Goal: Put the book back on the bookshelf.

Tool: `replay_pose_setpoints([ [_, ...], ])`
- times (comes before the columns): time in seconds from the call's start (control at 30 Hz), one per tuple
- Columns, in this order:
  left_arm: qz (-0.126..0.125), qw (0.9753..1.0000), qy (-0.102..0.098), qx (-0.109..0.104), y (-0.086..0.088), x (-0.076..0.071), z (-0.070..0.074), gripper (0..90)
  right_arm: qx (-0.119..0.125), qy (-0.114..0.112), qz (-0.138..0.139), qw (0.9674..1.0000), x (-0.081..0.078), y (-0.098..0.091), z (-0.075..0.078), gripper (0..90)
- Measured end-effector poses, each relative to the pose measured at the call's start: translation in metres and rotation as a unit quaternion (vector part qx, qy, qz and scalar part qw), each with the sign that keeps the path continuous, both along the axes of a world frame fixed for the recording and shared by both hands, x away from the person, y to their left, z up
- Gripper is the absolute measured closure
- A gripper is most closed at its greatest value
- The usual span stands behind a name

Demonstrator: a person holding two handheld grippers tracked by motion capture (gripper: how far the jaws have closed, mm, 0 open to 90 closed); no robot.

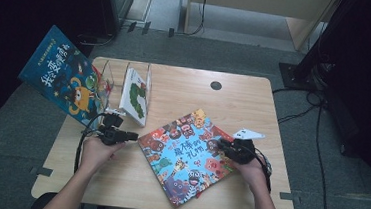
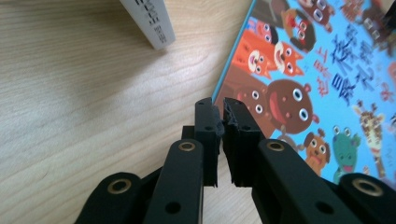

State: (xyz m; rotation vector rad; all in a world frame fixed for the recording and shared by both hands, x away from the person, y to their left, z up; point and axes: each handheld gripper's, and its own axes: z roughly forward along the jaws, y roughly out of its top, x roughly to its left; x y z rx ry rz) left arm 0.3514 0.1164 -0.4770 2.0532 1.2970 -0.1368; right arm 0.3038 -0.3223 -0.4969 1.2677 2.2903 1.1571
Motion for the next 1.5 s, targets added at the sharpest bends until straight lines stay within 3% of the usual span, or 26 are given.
replay_pose_setpoints([
  [0.07, 0.001, 1.0000, -0.001, 0.001, 0.000, 0.002, 0.000, 87.1, 0.000, 0.004, 0.000, 1.0000, -0.002, -0.002, 0.000, 79.1],
  [0.17, -0.009, 0.9996, -0.014, 0.022, -0.004, 0.004, 0.000, 89.4, 0.000, 0.004, 0.000, 1.0000, -0.004, -0.004, 0.000, 81.4],
  [0.37, -0.033, 0.9993, -0.007, 0.015, -0.010, 0.009, -0.002, 89.2, -0.002, 0.007, 0.004, 1.0000, -0.010, -0.009, -0.002, 85.7],
  [0.5, -0.034, 0.9994, 0.002, 0.000, -0.009, 0.013, -0.004, 86.9, -0.001, 0.007, -0.001, 1.0000, -0.015, -0.013, -0.003, 89.0],
  [0.8, -0.046, 0.9988, -0.012, 0.006, -0.013, 0.015, -0.004, 84.0, -0.005, 0.007, -0.023, 0.9997, -0.027, -0.026, -0.003, 90.0],
  [0.9, -0.058, 0.9982, -0.007, 0.006, -0.017, 0.017, -0.005, 84.5, -0.004, 0.006, -0.031, 0.9995, -0.030, -0.031, -0.003, 90.0],
  [1.33, -0.060, 0.9982, -0.004, 0.003, -0.020, 0.020, -0.006, 84.8, -0.019, 0.010, -0.081, 0.9965, -0.040, -0.048, -0.003, 90.0],
  [1.5, -0.064, 0.9979, 0.004, -0.005, -0.020, 0.020, -0.007, 84.7, -0.017, 0.011, -0.081, 0.9965, -0.040, -0.049, -0.005, 90.0],
])
